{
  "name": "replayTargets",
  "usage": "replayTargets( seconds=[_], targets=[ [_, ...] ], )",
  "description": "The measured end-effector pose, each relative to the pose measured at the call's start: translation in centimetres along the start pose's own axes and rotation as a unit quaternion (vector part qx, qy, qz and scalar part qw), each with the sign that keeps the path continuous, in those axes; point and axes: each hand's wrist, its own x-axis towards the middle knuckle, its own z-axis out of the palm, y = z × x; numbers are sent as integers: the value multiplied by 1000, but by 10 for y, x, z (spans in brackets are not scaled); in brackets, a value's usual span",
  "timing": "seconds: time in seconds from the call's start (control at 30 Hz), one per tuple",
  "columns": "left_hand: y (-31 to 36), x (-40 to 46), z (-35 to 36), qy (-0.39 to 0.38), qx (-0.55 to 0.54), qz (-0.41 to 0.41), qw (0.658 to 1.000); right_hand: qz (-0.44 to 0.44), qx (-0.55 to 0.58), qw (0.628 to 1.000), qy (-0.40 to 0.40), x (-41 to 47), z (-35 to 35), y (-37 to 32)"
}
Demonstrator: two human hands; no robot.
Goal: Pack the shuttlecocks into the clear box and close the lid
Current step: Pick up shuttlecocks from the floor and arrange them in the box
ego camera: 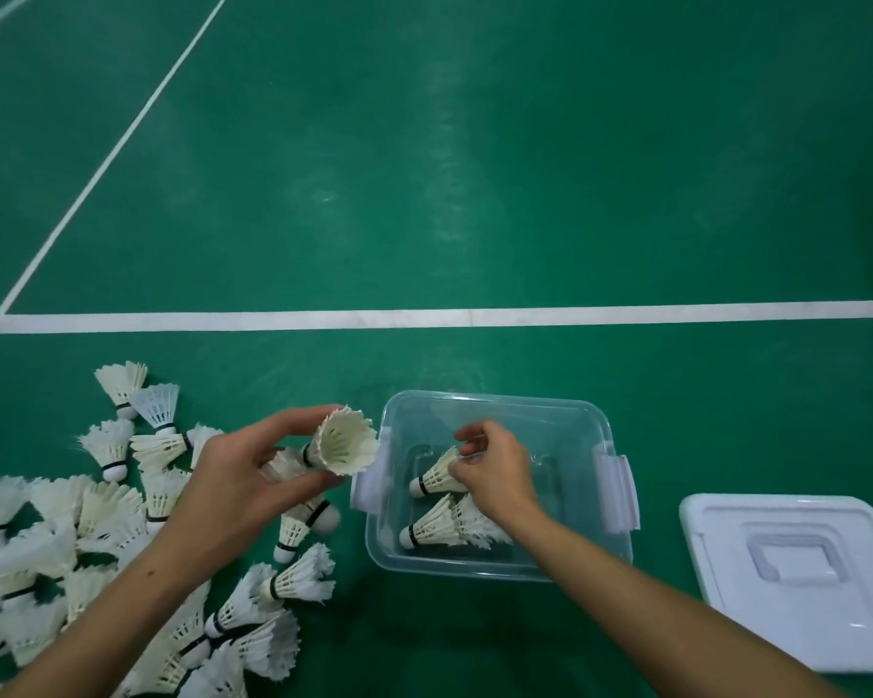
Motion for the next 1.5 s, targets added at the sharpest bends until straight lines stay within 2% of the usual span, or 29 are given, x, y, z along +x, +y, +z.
replayTargets(
  seconds=[0.1,0.2,0.37,0.5,0.67,0.97,1.1,1.4,1.5],
  targets=[
    [4,3,3,7,-10,-10,1000,48,32,998,4,2,0,3],
    [12,8,7,-1,-4,-10,1000,52,53,997,-18,-2,-9,-2],
    [33,26,14,-41,22,48,998,-17,81,997,-5,-32,-52,-32],
    [45,55,31,-74,59,74,993,-98,214,972,-14,-66,-94,-82],
    [54,81,55,-56,75,113,989,-117,253,960,-34,-75,-93,-106],
    [59,79,68,-71,66,174,980,-162,97,981,35,-60,-88,-86],
    [53,68,56,-33,57,145,987,-145,22,984,101,-64,-106,-53],
    [26,45,37,3,61,92,994,-127,-171,976,50,-37,-69,10],
    [25,43,37,19,19,56,998,-113,-179,977,15,-29,-57,15]
  ],
)
